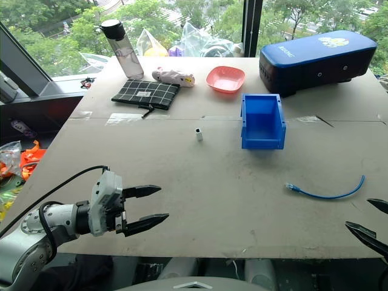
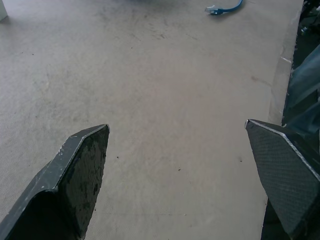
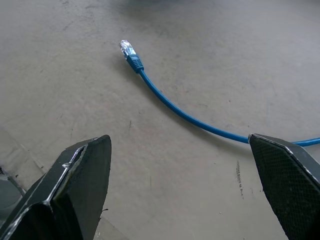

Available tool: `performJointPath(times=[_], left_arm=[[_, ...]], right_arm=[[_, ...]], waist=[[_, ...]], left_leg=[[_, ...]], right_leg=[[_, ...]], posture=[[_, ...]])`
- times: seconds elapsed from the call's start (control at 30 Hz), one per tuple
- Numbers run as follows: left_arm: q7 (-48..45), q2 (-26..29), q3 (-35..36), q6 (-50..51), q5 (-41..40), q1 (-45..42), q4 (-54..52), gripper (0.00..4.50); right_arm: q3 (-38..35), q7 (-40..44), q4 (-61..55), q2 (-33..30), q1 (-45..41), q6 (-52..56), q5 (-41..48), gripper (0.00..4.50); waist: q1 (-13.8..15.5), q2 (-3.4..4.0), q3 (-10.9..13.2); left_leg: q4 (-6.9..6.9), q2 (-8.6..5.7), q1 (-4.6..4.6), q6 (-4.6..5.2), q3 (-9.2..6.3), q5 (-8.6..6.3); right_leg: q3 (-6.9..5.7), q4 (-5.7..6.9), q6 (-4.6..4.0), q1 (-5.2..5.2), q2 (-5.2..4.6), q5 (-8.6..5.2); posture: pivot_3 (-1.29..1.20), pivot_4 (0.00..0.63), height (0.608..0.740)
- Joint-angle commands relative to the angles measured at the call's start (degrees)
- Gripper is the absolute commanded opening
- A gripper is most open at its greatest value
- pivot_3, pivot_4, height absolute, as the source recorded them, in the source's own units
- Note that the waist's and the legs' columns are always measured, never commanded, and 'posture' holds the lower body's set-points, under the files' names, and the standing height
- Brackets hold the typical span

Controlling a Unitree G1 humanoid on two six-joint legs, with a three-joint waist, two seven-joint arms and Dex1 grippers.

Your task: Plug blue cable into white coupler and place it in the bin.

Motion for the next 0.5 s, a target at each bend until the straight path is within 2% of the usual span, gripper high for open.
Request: performJointPath(times=[0.03, 0.17, 0.3, 0.37, 0.5], left_arm=[[-0.04, -0.46, 1.5, -0.77, -2.15, -1.02, -1.83, 4.42], [0.6, -1.74, 1.36, 0.39, -6.05, -4.47, -2.83, 4.42], [-1.51, -0.2, -0.53, 0.0, -6.29, -6.81, -4.16, 4.42], [-3.0, 0.71, -2.08, -0.86, -5.37, -7.63, -5.14, 4.42], [-3.43, 1.18, -5.96, -2.31, -3.41, -9.47, -7.72, 4.42]], right_arm=[[-1.23, -1.91, -3.74, -1.65, -2.0, 3.38, 3.03, 4.42], [0.23, -6.03, -10.48, -4.17, -7.07, 10.98, 6.84, 4.42], [4.31, -9.85, -16.78, -10.67, -9.0, 18.27, 3.6, 4.42], [7.78, -10.11, -17.63, -14.69, -11.64, 23.96, 5.63, 4.42], [22.89, -9.86, -16.06, -23.44, -21.42, 29.3, 2.87, 4.42]], waist=[[-0.01, 0.0, 0.0], [-0.17, 0.2, 0.09], [0.01, 0.1, 0.12], [0.0, 0.08, 0.12], [-0.05, 0.02, 0.16]], left_leg=[[0.0, 0.0, 0.0, 0.0, 0.0, 0.0], [0.06, 0.0, 0.04, 0.0, 0.05, 0.0], [0.01, 0.0, 0.18, 0.02, 0.01, -0.01], [0.02, -0.01, 0.16, 0.02, 0.02, -0.01], [0.03, -0.02, 0.16, 0.02, 0.09, -0.01]], right_leg=[[0.0, 0.0, 0.0, 0.0, 0.0, 0.0], [0.08, 0.01, -0.04, 0.03, 0.0, 0.01], [-0.01, -0.06, 0.03, 0.2, 0.02, 0.01], [-0.08, -0.08, 0.03, 0.21, 0.02, 0.02], [-0.07, -0.12, 0.02, 0.24, 0.0, 0.02]], posture=[[0.0, 0.15, 0.736], [0.0, 0.15, 0.736], [0.0, 0.15, 0.736], [0.0, 0.15, 0.736], [0.0, 0.15, 0.736]])
